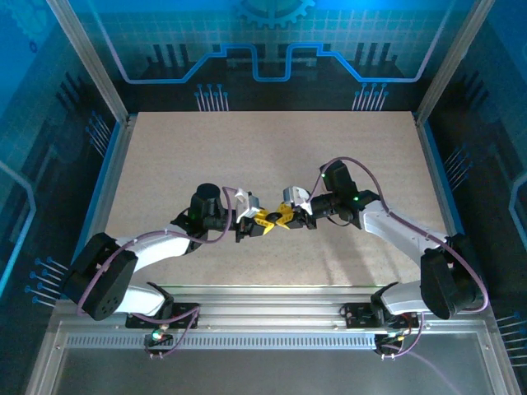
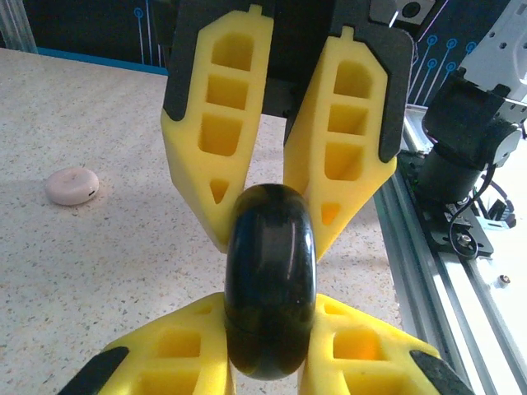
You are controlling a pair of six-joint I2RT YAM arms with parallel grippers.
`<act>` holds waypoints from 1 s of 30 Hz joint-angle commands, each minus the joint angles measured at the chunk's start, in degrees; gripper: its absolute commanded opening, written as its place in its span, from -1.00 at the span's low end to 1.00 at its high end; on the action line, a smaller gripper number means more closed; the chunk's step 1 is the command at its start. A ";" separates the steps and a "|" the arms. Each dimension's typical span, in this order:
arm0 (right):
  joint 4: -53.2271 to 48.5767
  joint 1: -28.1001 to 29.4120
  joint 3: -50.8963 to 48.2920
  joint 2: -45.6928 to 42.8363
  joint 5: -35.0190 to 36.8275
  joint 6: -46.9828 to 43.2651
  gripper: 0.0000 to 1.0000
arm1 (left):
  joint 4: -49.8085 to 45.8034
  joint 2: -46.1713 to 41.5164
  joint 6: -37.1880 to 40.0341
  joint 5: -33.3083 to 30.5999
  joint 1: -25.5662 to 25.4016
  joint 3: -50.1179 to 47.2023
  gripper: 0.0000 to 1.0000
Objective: Insert the wireless bluetooth earbuds into the charging case
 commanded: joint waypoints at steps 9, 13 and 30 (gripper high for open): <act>-9.62 0.43 5.06 1.13 3.21 -2.12 -0.76 | 1.39 -0.98 -0.98 -5.93 -0.11 -0.20 0.20; -12.41 0.30 7.50 3.11 9.19 5.62 -0.81 | 1.84 -0.82 -3.81 -10.77 0.20 -0.35 0.39; -29.80 -11.17 30.24 26.61 23.64 28.31 -0.72 | -7.32 -4.30 -16.63 -37.17 5.54 0.60 0.60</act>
